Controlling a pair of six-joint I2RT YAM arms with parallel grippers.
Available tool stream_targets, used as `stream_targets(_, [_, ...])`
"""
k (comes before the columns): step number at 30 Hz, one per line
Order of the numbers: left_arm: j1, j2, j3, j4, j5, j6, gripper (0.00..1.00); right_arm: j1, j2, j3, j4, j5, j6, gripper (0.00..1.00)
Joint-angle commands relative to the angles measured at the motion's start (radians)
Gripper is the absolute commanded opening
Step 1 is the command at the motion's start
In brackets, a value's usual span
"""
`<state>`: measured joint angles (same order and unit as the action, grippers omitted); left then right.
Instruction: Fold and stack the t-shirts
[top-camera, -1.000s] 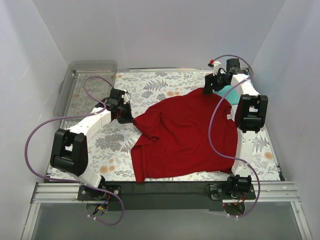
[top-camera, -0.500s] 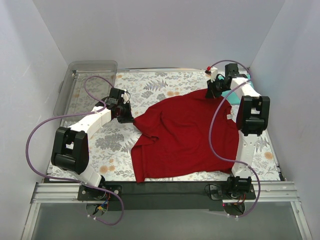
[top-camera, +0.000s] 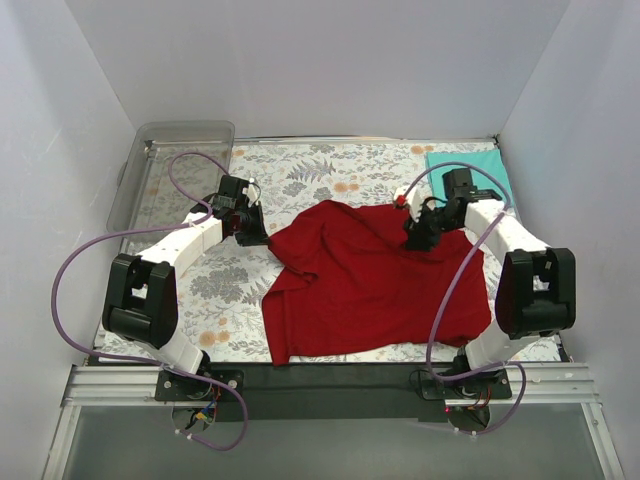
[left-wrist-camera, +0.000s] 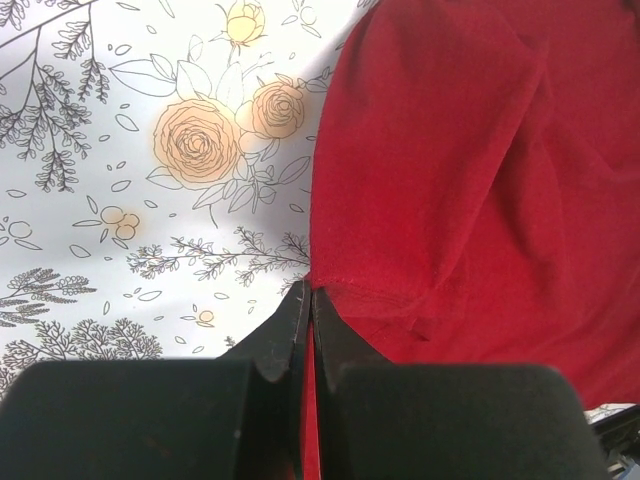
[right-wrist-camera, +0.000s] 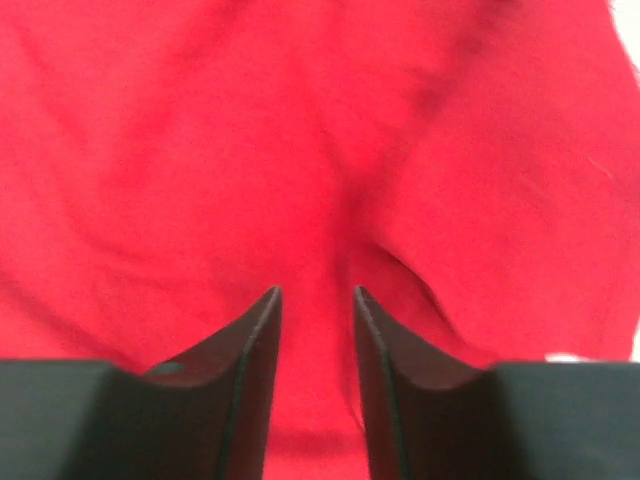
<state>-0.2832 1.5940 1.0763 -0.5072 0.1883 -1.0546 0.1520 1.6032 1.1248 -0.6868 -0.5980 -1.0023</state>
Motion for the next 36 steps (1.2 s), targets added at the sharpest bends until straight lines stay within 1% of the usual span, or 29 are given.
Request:
stream_targets(1, [0.006,-0.023,0.022,0.013,0.017,0.013,0.00,-0.104,-0.031,0.105,0.067,-0.062,0.094,0.39])
stream_targets(2, [0.006,-0.025,0.019,0.013,0.019,0.013,0.00,-0.117,-0.025,0.122,0.113,-0.075,0.137,0.40])
stream_targets(3, [0.006,-0.026,0.019,0.013,0.020,0.015,0.00,-0.126,-0.016,0.134,0.147,-0.085,0.251,0.41])
stream_targets(5, [0.007,-0.025,0.020,0.013,0.020,0.016,0.00,-0.135,0.041,0.176,0.234,-0.074,0.382,0.45])
stream_targets(6, [0.007,-0.026,0.019,0.013,0.020,0.016,0.00,-0.135,0.072,0.202,0.245,-0.059,0.433,0.45])
stream_targets(7, [0.007,-0.026,0.020,0.015,0.023,0.016,0.00,-0.135,0.143,0.255,0.250,-0.045,0.559,0.45])
stream_targets(10, [0.007,-0.028,0.017,0.016,0.033,0.015,0.00,-0.135,0.251,0.337,0.231,0.021,0.715,0.45])
stream_targets(12, [0.006,-0.031,0.016,0.018,0.043,0.013,0.00,-0.137,0.270,0.342,0.233,0.100,0.767,0.45])
stream_targets(13, [0.007,-0.032,0.013,0.018,0.049,0.011,0.00,-0.140,0.280,0.345,0.228,0.137,0.821,0.45])
stream_targets(15, [0.007,-0.035,0.008,0.024,0.053,0.011,0.00,-0.141,0.279,0.336,0.213,0.144,0.833,0.45])
stream_targets(16, [0.007,-0.037,0.005,0.027,0.054,0.013,0.00,-0.178,0.268,0.326,0.216,0.148,0.844,0.45])
stream_targets(18, [0.006,-0.035,-0.006,0.033,0.057,0.013,0.00,-0.192,0.268,0.317,0.221,0.217,0.872,0.46])
stream_targets(20, [0.006,-0.034,-0.013,0.039,0.059,0.013,0.00,-0.204,0.282,0.325,0.222,0.233,0.880,0.47])
stream_targets(27, [0.006,-0.035,-0.029,0.052,0.074,0.011,0.00,-0.216,0.386,0.359,0.222,0.294,0.877,0.46])
stream_targets(36, [0.006,-0.037,-0.049,0.061,0.085,0.002,0.00,-0.216,0.480,0.411,0.230,0.288,0.890,0.46])
